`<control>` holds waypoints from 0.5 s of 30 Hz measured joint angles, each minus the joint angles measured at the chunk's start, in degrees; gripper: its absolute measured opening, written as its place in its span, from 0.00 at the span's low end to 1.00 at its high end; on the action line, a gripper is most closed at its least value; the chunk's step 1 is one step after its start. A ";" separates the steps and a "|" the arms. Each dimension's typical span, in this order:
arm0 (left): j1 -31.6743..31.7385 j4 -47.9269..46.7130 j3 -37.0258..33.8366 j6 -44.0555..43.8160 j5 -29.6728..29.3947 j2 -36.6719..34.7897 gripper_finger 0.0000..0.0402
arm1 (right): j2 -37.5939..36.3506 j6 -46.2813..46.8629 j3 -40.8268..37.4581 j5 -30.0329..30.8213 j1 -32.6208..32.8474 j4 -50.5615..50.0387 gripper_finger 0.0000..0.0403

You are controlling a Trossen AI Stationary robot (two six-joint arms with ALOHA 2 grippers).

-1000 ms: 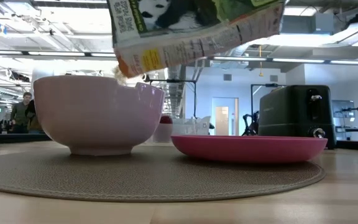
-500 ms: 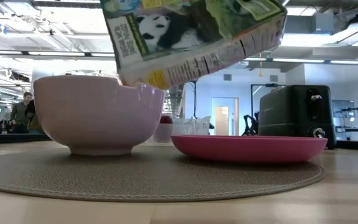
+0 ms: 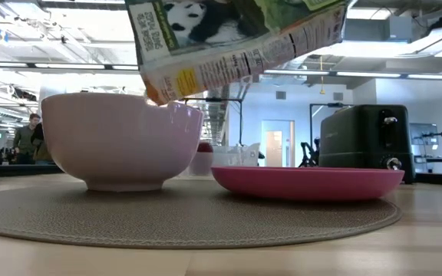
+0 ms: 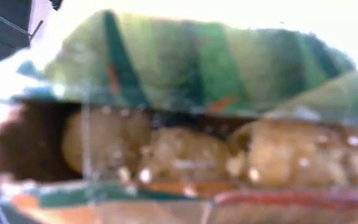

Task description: Arrange a breakfast setting

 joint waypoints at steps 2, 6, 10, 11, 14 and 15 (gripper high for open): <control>0.01 0.00 0.00 0.07 0.00 0.00 0.55 | 0.03 0.15 0.00 0.00 0.00 -0.16 0.43; 0.00 0.00 0.00 0.09 0.00 0.03 0.55 | 1.06 0.47 0.04 -0.06 0.07 -0.90 0.43; 0.01 -0.10 0.00 0.08 0.00 0.61 0.55 | 2.34 0.27 0.02 -0.17 0.16 -1.67 0.43; 0.01 -0.10 0.00 0.09 0.01 0.98 0.55 | 2.40 0.16 0.02 -0.17 0.15 -1.71 0.43; 0.02 -0.22 -0.02 0.07 0.15 1.50 0.55 | 2.19 0.18 0.03 -0.31 0.15 0.11 0.43; 0.01 -0.20 -0.02 0.07 0.16 1.84 0.55 | 2.19 0.17 0.04 -0.37 0.15 0.53 0.43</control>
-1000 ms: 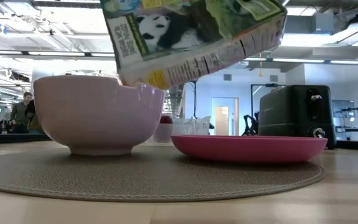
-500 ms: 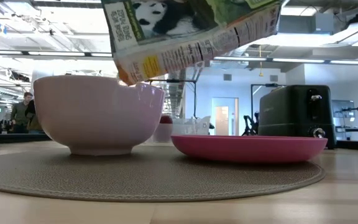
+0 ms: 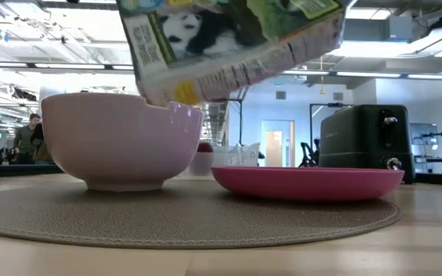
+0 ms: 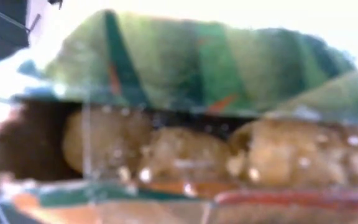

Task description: Arrange a breakfast setting

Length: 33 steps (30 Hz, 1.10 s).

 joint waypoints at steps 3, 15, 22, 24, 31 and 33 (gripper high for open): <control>0.01 -0.35 0.00 0.02 0.18 0.18 0.55 | 0.02 -0.03 0.00 -0.22 0.00 -1.86 0.43; -0.01 -0.26 0.00 0.59 0.27 0.40 0.55 | -0.22 -0.44 0.00 -1.18 -0.17 -0.39 0.42; 0.00 -0.26 0.00 0.57 0.27 0.40 0.55 | -0.22 -0.68 -0.04 -0.95 -0.21 -0.92 0.42; 0.01 -0.26 0.00 0.55 0.30 0.40 0.55 | -0.22 -0.66 -0.02 -0.92 -0.01 1.02 0.42; 0.01 -0.26 0.00 0.57 0.30 0.40 0.55 | -0.22 -1.07 -0.02 -0.81 -0.40 0.75 0.40; 0.01 -0.24 0.00 0.57 0.32 0.40 0.55 | -0.22 -1.05 -0.02 -1.17 -0.56 0.33 0.39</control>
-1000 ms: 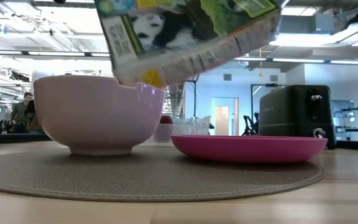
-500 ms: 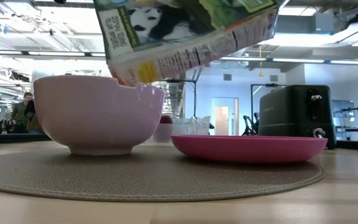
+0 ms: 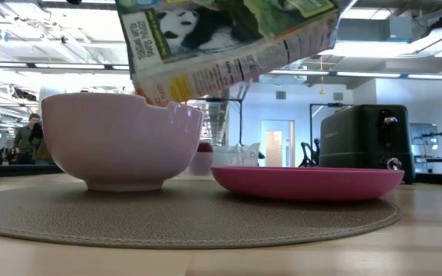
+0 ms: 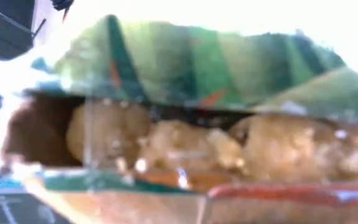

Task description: Arrange a breakfast setting

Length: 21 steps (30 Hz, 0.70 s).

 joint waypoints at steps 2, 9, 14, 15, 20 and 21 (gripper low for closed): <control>-0.02 -0.02 0.00 0.00 0.00 0.00 0.55 | 0.00 -0.04 0.00 -0.02 -0.20 -1.01 0.39; -0.02 -0.02 0.00 0.02 -0.02 0.00 0.55 | -0.39 -0.78 0.00 -0.01 -0.29 -1.06 0.39; -0.01 0.00 0.00 0.02 0.00 0.00 0.55 | -1.45 -2.43 -0.57 -0.05 -0.27 -0.76 0.39; -0.01 0.00 0.00 0.02 -0.01 0.00 0.55 | -1.84 -2.51 -1.18 -0.07 -0.27 -0.22 0.39; -0.02 0.04 0.00 -0.02 -0.31 0.02 0.55 | -5.69 -1.92 -6.60 -0.53 -1.09 3.46 0.39; -0.01 0.13 0.00 -0.02 -0.31 0.02 0.55 | -6.61 -1.59 -8.12 -1.00 -1.24 5.29 0.39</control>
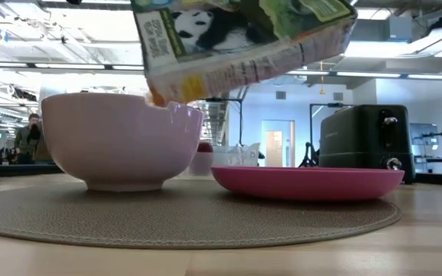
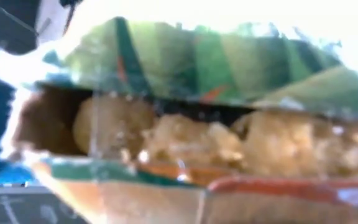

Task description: Arrange a breakfast setting

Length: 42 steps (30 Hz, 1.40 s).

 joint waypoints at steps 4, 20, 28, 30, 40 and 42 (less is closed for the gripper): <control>0.01 0.96 0.00 -0.02 -0.04 0.37 0.55 | -4.28 1.94 -6.09 -0.96 -0.69 6.03 0.39; 0.00 4.14 0.00 -0.39 -0.50 4.31 0.55 | -17.95 7.09 -29.08 -5.08 -2.15 29.61 0.39; 0.00 5.58 0.00 -0.46 -1.80 4.13 0.55 | -21.04 12.70 -38.15 -6.57 -2.12 43.65 0.39; -0.01 5.56 0.00 -0.48 -2.05 4.15 0.55 | -20.99 13.88 -39.33 -6.55 -2.14 47.47 0.39; -0.01 5.55 0.00 -0.46 -2.16 4.11 0.55 | -20.93 18.59 -40.29 -6.60 -3.39 58.46 0.39; -0.01 5.56 0.00 -0.37 -2.24 4.11 0.55 | -20.93 20.37 -40.29 -6.57 -4.09 62.61 0.39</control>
